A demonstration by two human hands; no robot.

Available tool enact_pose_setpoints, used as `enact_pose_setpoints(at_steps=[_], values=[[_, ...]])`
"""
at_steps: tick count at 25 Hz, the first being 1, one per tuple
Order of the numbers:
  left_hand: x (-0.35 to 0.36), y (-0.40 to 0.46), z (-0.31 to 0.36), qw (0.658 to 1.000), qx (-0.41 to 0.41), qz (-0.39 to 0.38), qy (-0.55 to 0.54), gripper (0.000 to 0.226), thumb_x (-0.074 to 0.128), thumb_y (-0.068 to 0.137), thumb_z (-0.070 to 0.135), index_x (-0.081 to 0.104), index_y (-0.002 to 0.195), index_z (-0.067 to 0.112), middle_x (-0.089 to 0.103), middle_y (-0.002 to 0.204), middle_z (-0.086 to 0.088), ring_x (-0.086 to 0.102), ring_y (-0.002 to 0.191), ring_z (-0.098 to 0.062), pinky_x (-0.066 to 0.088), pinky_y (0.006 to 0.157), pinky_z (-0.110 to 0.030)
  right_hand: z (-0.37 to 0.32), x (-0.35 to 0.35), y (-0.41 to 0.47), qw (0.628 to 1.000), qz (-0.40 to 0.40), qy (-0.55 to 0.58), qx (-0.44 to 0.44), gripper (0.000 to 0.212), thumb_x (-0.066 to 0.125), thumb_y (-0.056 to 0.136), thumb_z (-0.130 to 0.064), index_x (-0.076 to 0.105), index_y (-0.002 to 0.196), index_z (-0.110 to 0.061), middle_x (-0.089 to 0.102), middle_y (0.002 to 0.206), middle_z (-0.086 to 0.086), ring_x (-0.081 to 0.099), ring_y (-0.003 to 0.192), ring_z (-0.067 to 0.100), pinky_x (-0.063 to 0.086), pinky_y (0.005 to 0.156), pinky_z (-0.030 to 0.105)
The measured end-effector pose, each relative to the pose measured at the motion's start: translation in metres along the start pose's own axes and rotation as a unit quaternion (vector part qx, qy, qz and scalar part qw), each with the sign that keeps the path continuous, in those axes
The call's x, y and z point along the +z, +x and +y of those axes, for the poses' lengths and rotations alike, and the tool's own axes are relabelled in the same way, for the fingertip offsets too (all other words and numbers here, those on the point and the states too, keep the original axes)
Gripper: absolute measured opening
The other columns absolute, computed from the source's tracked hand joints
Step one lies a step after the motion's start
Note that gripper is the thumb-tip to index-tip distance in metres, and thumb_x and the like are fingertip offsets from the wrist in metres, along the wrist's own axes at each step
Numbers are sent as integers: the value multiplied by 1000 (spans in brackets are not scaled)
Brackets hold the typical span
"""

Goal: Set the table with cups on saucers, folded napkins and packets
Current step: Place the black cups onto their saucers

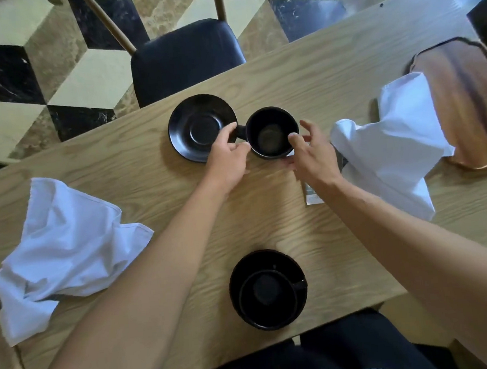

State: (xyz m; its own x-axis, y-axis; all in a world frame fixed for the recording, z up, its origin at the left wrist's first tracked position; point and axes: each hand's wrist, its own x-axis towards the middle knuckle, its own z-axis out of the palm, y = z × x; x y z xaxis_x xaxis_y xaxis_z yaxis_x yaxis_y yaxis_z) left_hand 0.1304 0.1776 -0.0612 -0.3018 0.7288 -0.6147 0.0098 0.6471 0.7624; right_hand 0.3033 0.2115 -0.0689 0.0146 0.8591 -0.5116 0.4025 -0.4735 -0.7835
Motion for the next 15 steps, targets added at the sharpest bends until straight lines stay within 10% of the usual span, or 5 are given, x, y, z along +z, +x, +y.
enact_pose_setpoints(at_steps=[8,15], values=[[18,27,10,999,-23,34,-34,37,59,73,24,72,106,35,74,86,-5,74,87,-26,62,81,-51,-2,3,12,998,-25,52,0,33,46,102,-23,61,128,-37,72,95,3,76,82,26,64,71,47],[-23,21,33,987,20,74,-141,33,56,89,12,74,116,21,78,98,-10,76,91,-26,64,78,-48,-53,26,24,995,-56,-13,-87,32,44,102,-29,58,129,-40,75,80,-7,74,63,28,63,65,39]])
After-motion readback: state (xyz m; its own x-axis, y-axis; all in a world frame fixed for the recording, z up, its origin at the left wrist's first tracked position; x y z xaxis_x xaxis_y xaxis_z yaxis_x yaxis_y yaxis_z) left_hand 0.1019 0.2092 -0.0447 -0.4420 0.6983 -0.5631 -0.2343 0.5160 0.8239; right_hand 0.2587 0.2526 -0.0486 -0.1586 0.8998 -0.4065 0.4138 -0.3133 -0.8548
